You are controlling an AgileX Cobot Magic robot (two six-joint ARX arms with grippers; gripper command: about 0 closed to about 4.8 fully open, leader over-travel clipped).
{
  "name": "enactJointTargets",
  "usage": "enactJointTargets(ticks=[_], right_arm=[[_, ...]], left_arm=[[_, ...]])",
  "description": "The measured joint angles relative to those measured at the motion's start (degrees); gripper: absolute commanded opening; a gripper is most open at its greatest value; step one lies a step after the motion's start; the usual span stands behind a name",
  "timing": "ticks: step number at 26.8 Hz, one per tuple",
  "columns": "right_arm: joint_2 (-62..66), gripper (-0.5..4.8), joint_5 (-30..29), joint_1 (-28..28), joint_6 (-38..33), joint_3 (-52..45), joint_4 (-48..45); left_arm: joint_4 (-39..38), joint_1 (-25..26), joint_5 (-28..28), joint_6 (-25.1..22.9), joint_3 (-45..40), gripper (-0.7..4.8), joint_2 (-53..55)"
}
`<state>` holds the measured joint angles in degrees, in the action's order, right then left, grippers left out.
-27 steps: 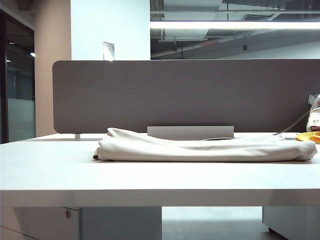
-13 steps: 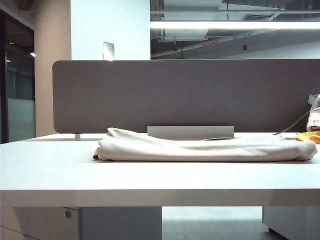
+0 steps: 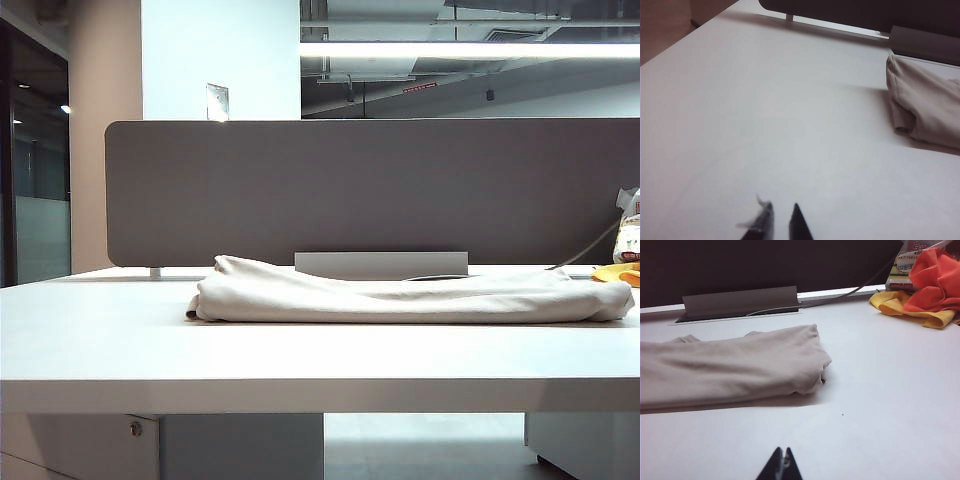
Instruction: Fold the bottom side of the T-shirt horizontally towards the center, about one-third of the way, then fold the sleeve back towards the center, creating a straight line along the edge of the T-shirt, and finally fold the bottom of the T-shirt up towards the top, creating a neat rectangle.
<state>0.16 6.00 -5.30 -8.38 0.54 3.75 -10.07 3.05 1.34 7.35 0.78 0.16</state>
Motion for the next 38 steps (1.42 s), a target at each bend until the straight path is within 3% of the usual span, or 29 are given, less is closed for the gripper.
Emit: enactJointTargets(ticks=[4, 20, 29, 38], right_arm=[[0.0, 0.0, 0.07, 0.0, 0.37, 0.0, 0.2], [0.0, 0.0, 0.33, 0.09, 13.84, 0.0, 3.67], [0.0, 0.0, 0.31, 3.78, 14.45, 0.0, 6.25], [0.0, 0.0, 0.26, 3.96, 14.47, 0.0, 6.16]], left_arm=[[0.0, 0.0, 0.0, 0.0, 0.0, 0.5, 0.0], [0.0, 0.0, 0.0, 0.0, 0.0, 0.5, 0.0], [0.0, 0.0, 0.0, 0.0, 0.0, 0.5, 0.0], [0.0, 0.0, 0.0, 0.0, 0.0, 0.5, 0.0]])
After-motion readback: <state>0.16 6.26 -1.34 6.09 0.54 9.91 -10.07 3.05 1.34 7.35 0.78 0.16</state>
